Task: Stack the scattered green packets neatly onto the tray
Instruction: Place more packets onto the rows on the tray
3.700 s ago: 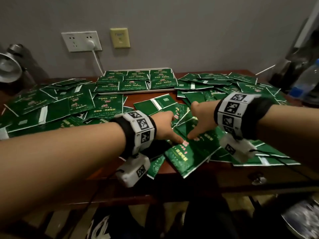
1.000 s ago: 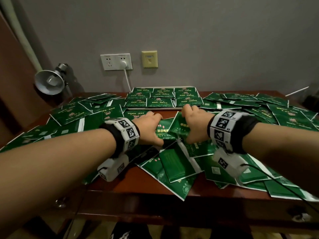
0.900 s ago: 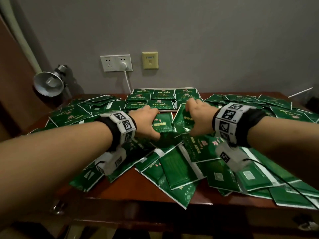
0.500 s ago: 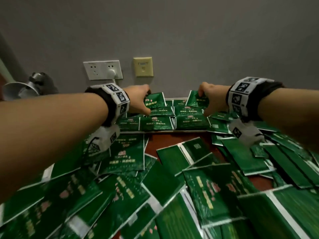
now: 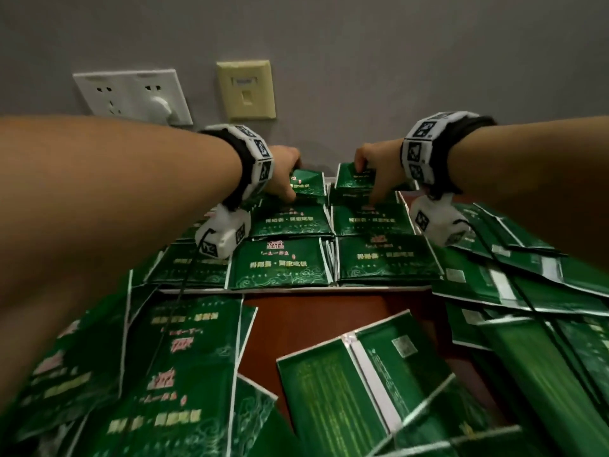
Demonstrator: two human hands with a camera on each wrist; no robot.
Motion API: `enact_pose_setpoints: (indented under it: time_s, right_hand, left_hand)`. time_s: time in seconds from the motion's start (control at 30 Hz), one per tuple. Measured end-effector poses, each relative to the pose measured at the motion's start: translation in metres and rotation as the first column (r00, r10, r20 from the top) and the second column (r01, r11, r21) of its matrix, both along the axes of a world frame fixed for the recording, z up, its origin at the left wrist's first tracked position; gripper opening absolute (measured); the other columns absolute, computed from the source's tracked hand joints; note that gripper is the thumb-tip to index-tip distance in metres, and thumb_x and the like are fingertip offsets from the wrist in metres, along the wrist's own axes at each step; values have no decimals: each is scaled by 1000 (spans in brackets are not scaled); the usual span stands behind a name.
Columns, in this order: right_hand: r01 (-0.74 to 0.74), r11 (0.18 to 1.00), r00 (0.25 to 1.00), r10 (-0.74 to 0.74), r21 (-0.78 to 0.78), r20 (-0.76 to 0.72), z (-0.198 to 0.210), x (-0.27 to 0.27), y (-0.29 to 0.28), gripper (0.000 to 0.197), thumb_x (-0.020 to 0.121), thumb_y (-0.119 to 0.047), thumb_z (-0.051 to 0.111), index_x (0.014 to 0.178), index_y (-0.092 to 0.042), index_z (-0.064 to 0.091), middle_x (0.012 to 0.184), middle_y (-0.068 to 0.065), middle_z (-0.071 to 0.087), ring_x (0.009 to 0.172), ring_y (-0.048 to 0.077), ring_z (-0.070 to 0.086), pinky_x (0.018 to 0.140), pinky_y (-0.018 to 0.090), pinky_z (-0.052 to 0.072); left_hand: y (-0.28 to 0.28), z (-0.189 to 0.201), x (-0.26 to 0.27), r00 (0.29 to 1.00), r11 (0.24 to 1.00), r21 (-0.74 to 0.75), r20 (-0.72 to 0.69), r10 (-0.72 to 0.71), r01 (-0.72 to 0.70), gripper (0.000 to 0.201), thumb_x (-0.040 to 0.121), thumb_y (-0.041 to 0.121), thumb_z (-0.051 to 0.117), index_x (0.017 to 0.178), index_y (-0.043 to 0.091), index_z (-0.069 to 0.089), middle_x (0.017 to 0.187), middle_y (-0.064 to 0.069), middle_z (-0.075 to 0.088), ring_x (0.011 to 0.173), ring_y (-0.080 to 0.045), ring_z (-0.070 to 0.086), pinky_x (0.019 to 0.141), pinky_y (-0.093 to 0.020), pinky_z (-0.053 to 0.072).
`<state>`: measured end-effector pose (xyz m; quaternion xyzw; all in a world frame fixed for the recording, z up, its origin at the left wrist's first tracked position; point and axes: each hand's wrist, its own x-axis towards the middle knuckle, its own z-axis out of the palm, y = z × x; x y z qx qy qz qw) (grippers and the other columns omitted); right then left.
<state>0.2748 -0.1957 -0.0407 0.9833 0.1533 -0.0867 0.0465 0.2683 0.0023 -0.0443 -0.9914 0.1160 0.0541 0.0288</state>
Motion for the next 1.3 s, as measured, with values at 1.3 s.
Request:
enact_pose_setpoints:
  time_s: [1.3]
  right_hand:
    - [-214,977,973,213,-7,85,-16,-386,-13,83,63,-53,82,130,-25,41,125,2,45,118,24,39,95,37,40]
  left_hand:
    - [-57,-7,-383,983,877,-474,-183,-13,-77,12,84,28,74,81,20,65,77,5,63,70,-10,59,61,-13,48]
